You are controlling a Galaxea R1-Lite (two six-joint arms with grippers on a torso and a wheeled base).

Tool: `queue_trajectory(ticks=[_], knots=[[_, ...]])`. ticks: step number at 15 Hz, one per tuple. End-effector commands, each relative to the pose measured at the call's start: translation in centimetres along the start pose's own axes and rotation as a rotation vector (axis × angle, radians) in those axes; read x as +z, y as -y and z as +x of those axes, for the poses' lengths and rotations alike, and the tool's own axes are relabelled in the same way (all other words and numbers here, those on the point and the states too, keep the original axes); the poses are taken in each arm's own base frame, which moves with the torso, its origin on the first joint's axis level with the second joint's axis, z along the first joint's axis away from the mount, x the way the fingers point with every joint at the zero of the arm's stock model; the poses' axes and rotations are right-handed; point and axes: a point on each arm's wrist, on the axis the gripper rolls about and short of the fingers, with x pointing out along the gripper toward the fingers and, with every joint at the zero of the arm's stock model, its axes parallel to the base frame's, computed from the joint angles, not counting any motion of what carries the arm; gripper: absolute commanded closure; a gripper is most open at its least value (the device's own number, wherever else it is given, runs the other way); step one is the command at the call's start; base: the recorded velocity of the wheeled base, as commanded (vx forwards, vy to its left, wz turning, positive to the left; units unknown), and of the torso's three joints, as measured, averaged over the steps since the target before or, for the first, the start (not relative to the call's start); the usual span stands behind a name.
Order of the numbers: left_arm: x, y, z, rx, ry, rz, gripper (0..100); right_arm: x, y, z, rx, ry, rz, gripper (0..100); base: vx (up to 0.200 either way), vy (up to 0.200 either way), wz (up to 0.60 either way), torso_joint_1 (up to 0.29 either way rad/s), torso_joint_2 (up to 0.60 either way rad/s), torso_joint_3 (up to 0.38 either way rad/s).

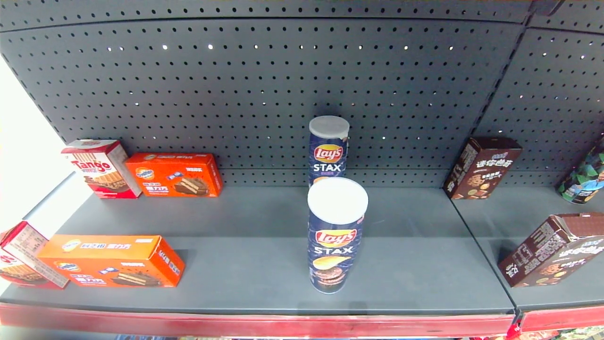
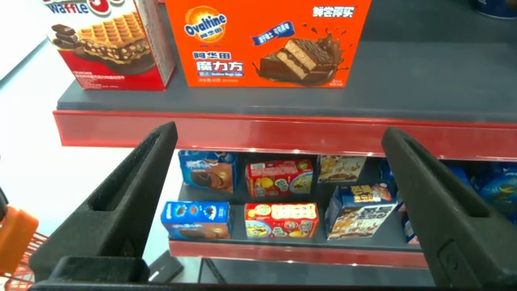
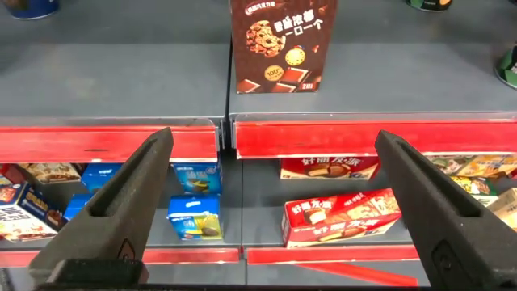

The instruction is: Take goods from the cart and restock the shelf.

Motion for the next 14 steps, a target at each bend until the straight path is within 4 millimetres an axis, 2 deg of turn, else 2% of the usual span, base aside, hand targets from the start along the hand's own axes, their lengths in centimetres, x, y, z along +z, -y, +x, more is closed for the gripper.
queue_trajectory(ticks=[1, 2, 10, 11, 14], knots=[[0.02, 0.0, 0.01, 0.0, 0.0, 0.002, 0, 0.01, 0.0, 0.01, 0.0, -0.002, -0.001, 0, 0.0, 0.0, 0.0, 0.0, 0.0, 0.0], [0.02, 0.0, 0.01, 0.0, 0.0, 0.002, 0, 0.01, 0.0, 0.01, 0.0, -0.002, -0.001, 0, -0.2, 0.0, 0.0, 0.012, 0.0, 0.007], [0.0, 0.0, 0.01, 0.0, -0.001, 0.002, 0, 0.01, 0.0, 0.01, 0.001, -0.002, 0.001, 0, 0.0, 0.0, 0.0, 0.0, 0.0, 0.0], [0.0, 0.01, 0.01, 0.001, -0.001, -0.001, 0, 0.01, 0.0, 0.01, 0.001, -0.002, 0.001, 0, -0.2, 0.0, 0.0, 0.002, 0.01, -0.002], [0.0, 0.0, 0.01, 0.003, -0.001, -0.001, 0, 0.01, 0.0, 0.01, 0.001, -0.002, 0.002, 0, 0.0, 0.0, 0.0, 0.0, 0.0, 0.0]])
